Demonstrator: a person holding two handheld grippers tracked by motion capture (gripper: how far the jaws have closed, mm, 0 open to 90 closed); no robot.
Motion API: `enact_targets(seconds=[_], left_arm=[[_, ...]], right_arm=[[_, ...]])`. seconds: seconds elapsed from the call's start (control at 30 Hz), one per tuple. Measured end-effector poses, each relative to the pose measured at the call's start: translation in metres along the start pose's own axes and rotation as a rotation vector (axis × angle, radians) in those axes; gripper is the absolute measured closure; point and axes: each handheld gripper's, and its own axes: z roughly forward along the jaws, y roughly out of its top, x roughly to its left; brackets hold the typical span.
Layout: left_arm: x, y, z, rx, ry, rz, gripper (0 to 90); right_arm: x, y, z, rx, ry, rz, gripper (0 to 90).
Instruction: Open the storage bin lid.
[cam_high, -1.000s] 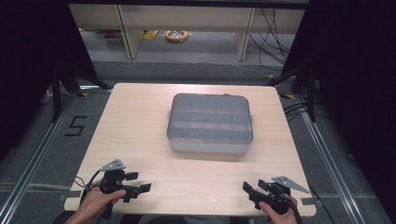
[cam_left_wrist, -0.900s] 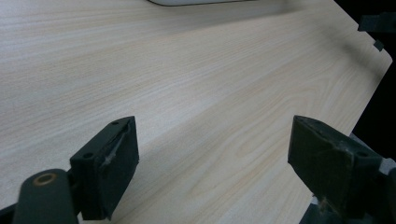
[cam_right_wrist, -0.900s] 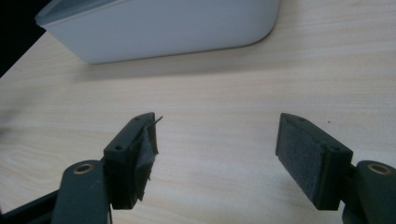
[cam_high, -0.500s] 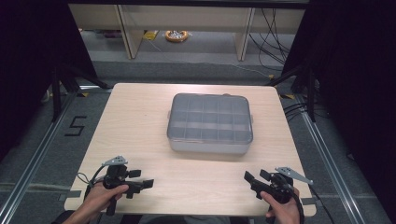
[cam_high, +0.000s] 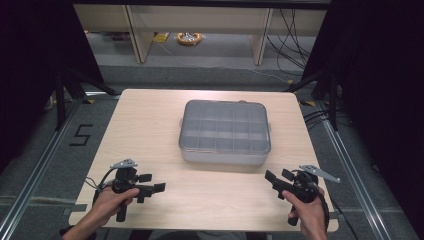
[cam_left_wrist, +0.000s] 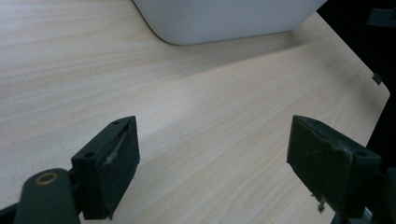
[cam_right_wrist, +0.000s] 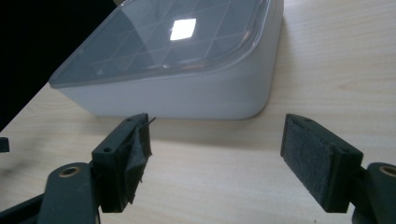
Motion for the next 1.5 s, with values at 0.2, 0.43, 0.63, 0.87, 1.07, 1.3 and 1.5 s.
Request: enact_targets(seconds=[0.2,0.43,0.63,0.87,1.07,1.3,1.5], left_arm=[[0.001,0.015,0.001,-0.018,-0.010,-0.008,17.7],[0.008,0.048,0.007,-0.052,-0.015,-0.033,19.1],[0.017,0.074,0.016,-0.067,-0.001,-0.054,21.7],[0.020,0.098,0.026,-0.102,0.020,-0.065,25.9],[0.022,0.108,0.036,-0.099,0.024,-0.067,26.9],[0.027,0.122,0.052,-0.085,0.026,-0.101,28.0],[0.024,0.134,0.059,-0.101,0.047,-0.085,29.2]], right_arm=[[-0.002,0.019,0.004,-0.013,-0.014,0.035,26.9],[-0.005,0.049,0.014,-0.013,0.013,0.076,28.8],[-0.010,0.069,0.031,-0.045,0.003,0.066,29.6],[-0.018,0.084,0.050,-0.029,-0.016,0.075,32.8],[-0.017,0.091,0.059,0.012,-0.014,0.175,33.6],[-0.030,0.098,0.076,0.001,-0.032,0.141,34.3],[-0.039,0.101,0.085,-0.005,-0.003,0.127,35.4]])
